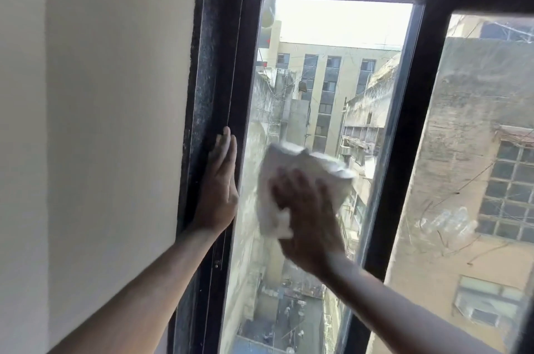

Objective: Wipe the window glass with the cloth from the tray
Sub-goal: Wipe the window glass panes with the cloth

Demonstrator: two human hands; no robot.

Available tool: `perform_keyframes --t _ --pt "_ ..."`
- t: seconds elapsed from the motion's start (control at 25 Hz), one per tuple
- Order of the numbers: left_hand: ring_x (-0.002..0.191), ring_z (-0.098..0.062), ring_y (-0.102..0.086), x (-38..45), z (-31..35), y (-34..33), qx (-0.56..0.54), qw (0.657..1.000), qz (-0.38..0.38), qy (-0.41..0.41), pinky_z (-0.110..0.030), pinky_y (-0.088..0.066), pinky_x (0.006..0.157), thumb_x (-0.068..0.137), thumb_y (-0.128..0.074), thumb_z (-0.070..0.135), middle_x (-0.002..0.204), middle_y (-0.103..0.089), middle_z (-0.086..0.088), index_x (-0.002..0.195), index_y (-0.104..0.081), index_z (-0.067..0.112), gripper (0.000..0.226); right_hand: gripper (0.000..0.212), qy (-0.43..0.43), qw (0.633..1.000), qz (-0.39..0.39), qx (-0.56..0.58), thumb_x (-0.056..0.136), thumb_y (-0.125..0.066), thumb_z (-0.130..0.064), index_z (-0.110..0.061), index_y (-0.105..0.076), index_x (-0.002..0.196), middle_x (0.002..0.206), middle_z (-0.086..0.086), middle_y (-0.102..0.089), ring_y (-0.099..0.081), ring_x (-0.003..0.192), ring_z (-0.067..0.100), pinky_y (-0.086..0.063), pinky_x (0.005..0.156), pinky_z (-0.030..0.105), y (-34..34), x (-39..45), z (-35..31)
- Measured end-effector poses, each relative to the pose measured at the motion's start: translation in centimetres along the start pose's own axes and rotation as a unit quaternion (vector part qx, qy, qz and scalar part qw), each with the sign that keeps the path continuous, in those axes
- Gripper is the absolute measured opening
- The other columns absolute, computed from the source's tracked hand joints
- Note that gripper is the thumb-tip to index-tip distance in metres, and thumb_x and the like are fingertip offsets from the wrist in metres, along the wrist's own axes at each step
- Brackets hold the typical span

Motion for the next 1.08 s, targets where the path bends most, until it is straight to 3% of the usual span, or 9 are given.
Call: perform_keyframes --t 0.12,0.28,0.36,0.44,0.6,0.68,0.8,0.96,1.08 --pt "0.176 -0.020 -0.007 0.0 0.3 0.1 0.005 1.000 -0.012 -0.005 -0.043 -0.014 0.142 0.110 -0.041 -0.013 0.187 -0.014 -0.014 0.174 -0.025 -0.001 0.067 0.070 0.174 0.979 -0.106 -0.020 0.093 -0.060 -0.028 -0.029 -0.048 0.161 0.152 -0.002 -0.068 -0.063 0.141 0.029 -0.059 0.118 0.055 -0.6 -1.9 -0.7" --pt "0.175 -0.013 -0.002 0.0 0.1 0.2 -0.002 1.000 -0.020 -0.005 -0.034 -0.009 0.142 0.113 -0.039 -0.009 0.188 -0.011 -0.011 0.175 -0.023 0.000 0.065 0.070 -0.103 0.994 0.043 0.007 0.099 -0.064 -0.031 -0.013 -0.054 0.166 0.172 0.009 -0.054 -0.038 0.168 0.031 -0.032 0.137 0.060 3.1 -1.6 5.4" --pt "0.174 -0.005 0.003 0.1 0.3 0.2 -0.003 1.000 -0.029 -0.004 -0.029 -0.005 0.141 0.114 -0.040 -0.008 0.187 -0.008 -0.010 0.175 -0.021 -0.001 0.065 0.075 0.065 0.989 -0.128 -0.038 0.090 -0.078 -0.027 -0.014 -0.060 0.161 0.166 0.012 -0.061 -0.050 0.161 0.036 -0.044 0.130 0.062 -0.3 -7.6 0.7" --pt "0.172 -0.002 0.008 0.2 0.5 0.1 -0.003 0.999 -0.043 0.008 -0.025 -0.001 0.140 0.115 -0.040 -0.004 0.187 -0.002 -0.006 0.176 -0.017 0.000 0.065 0.078 0.112 0.980 -0.164 -0.001 0.084 -0.085 -0.013 -0.013 -0.062 0.159 0.161 0.019 -0.065 -0.060 0.150 0.048 -0.053 0.120 0.068 3.0 -6.3 4.2" --pt "0.174 -0.007 0.008 -0.1 0.1 -0.4 -0.003 0.999 -0.045 0.002 -0.025 0.001 0.140 0.115 -0.040 -0.003 0.187 0.007 0.008 0.177 -0.013 0.005 0.068 0.068 -0.147 0.981 0.122 -0.013 0.095 -0.056 -0.011 -0.011 -0.051 0.163 0.169 0.005 -0.056 -0.051 0.157 0.032 -0.043 0.127 0.067 11.0 3.3 10.9" --pt "0.175 -0.011 0.005 -0.2 -0.1 -0.5 0.008 0.999 -0.045 0.004 -0.028 -0.001 0.141 0.115 -0.040 -0.004 0.188 0.004 0.004 0.177 -0.015 0.004 0.068 0.069 -0.070 0.996 0.047 0.034 0.088 -0.054 -0.007 -0.009 -0.060 0.157 0.161 0.009 -0.065 -0.059 0.151 0.035 -0.053 0.117 0.071 5.4 -0.4 2.3" --pt "0.175 -0.011 0.005 -0.1 -0.5 -0.5 -0.002 0.998 -0.062 0.018 -0.028 -0.001 0.141 0.115 -0.040 -0.004 0.188 0.005 0.007 0.178 -0.013 0.006 0.069 0.081 0.127 0.989 -0.074 0.005 0.079 -0.074 -0.011 -0.021 -0.063 0.158 0.156 0.001 -0.068 -0.062 0.145 0.035 -0.063 0.111 0.045 4.2 -2.8 -0.8" --pt "0.175 -0.014 0.008 -0.1 -0.4 -0.5 -0.012 0.997 -0.079 0.023 -0.029 0.001 0.141 0.116 -0.039 -0.002 0.189 0.009 0.008 0.179 -0.008 0.009 0.071 0.075 -0.114 0.993 0.006 -0.016 0.092 -0.056 -0.010 -0.004 -0.051 0.166 0.175 0.012 -0.050 -0.041 0.166 0.031 -0.024 0.142 0.055 6.7 -0.9 6.4" --pt "0.176 -0.022 0.006 0.0 -0.3 -0.5 -0.004 0.995 -0.088 0.040 -0.041 -0.002 0.143 0.116 -0.040 -0.001 0.189 0.005 -0.005 0.178 -0.009 0.006 0.069 0.074 0.089 0.980 -0.174 0.046 0.098 -0.070 -0.003 -0.026 -0.054 0.166 0.163 0.003 -0.064 -0.060 0.148 0.030 -0.052 0.125 0.059 1.8 -6.6 1.2"
Point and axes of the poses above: each hand's wrist, its own x-axis towards the middle knuckle, its own y-axis out of the back of the hand, z = x × y, the point moved 8 cm from there along x, towards the middle knuckle
